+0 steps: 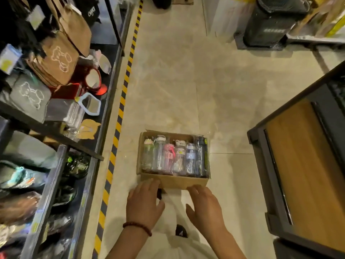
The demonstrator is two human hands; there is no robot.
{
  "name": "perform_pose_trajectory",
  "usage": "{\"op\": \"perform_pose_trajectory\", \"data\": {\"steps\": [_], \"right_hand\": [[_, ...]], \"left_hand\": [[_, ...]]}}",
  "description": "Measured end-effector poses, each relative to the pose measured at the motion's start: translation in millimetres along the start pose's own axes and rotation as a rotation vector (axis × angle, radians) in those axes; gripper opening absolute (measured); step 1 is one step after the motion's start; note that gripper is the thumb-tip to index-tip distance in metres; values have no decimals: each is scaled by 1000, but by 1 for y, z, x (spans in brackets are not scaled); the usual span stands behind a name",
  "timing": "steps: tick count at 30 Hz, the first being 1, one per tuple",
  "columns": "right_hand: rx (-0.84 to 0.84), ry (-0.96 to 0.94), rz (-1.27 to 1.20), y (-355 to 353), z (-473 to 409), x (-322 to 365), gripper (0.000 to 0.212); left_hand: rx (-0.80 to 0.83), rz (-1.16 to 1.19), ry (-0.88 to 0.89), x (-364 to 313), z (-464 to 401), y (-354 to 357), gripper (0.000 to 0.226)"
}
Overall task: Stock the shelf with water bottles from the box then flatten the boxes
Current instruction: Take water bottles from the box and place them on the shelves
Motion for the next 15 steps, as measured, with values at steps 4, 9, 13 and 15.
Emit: {"op": "perform_pose_trajectory", "data": {"steps": [4,9,13,15], "right_hand": [[23,95,-77,-4,-62,-7,50],[46,149,-140,8,-153,-32,43],[90,292,-219,50,-217,-96,45],[87,367,-261,78,-244,-133,45]], "left_hand": [[12,7,4,12,-77,-1,49],[141,15,36,8,-172,33,46],[261,42,-16,11,-245,86,55],[322,63,-67,16,-275,121,59]]}}
Point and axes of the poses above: each hand's wrist, its own z-axis away from the middle knuckle, its own y-axis out of the palm, x = y × z, the point moved 10 cm from there along -z, towards the middle knuckle, and after that the axes turned 11 degrees about -z, right-handed, at the moved point
